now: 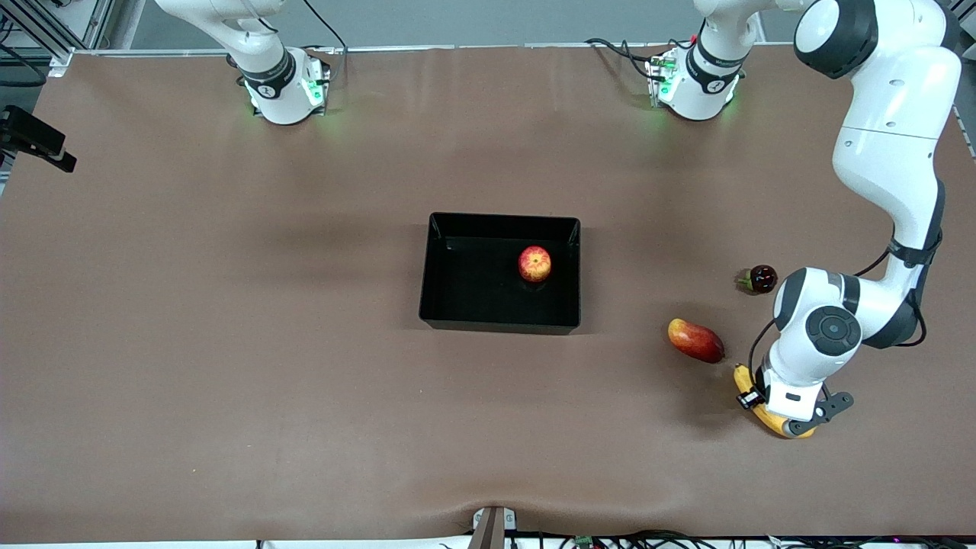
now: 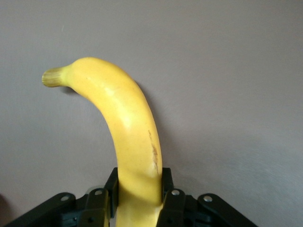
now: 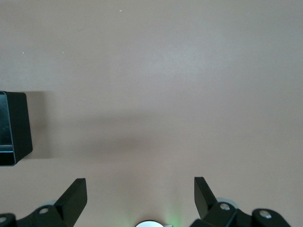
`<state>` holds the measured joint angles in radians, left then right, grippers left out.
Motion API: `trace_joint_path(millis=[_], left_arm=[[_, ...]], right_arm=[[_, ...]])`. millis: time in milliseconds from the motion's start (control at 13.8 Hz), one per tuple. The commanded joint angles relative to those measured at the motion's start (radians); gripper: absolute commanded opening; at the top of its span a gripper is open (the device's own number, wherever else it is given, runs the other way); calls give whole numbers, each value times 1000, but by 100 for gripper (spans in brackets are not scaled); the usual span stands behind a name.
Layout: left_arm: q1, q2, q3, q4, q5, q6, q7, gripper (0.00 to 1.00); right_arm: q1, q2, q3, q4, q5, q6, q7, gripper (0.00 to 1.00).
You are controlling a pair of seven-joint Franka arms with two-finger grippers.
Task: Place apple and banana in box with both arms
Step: 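Move the left gripper over the yellow banana and lower it, then close the left gripper on the banana and lift it, then lower the banana into the box and open the left gripper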
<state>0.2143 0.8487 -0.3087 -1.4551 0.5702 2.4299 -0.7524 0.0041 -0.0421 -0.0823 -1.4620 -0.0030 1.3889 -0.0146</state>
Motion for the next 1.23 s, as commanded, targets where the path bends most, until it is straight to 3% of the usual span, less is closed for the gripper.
trace_joint_path(millis=[0,362,506,796,1157], left_arm=[[5,-91,-32,-21,14,-37,102,0],[-3,-171,-304,24,-3,-283,85,0],[-7,-212,-381,27,-7,-348,85,0],[-50,-214,-533,19,-6,-367,52,0],[-327,-191,-500,25,13,-367,-262,0]], right_arm=[[-9,10,7,23,-18,-18,-10,100],[-10,10,7,23,-18,-18,-10,100],[-12,10,7,23,-18,-18,-10,100],[-13,10,6,23,-18,-18,-11,100],[-12,10,6,23,-18,-18,-10,100]])
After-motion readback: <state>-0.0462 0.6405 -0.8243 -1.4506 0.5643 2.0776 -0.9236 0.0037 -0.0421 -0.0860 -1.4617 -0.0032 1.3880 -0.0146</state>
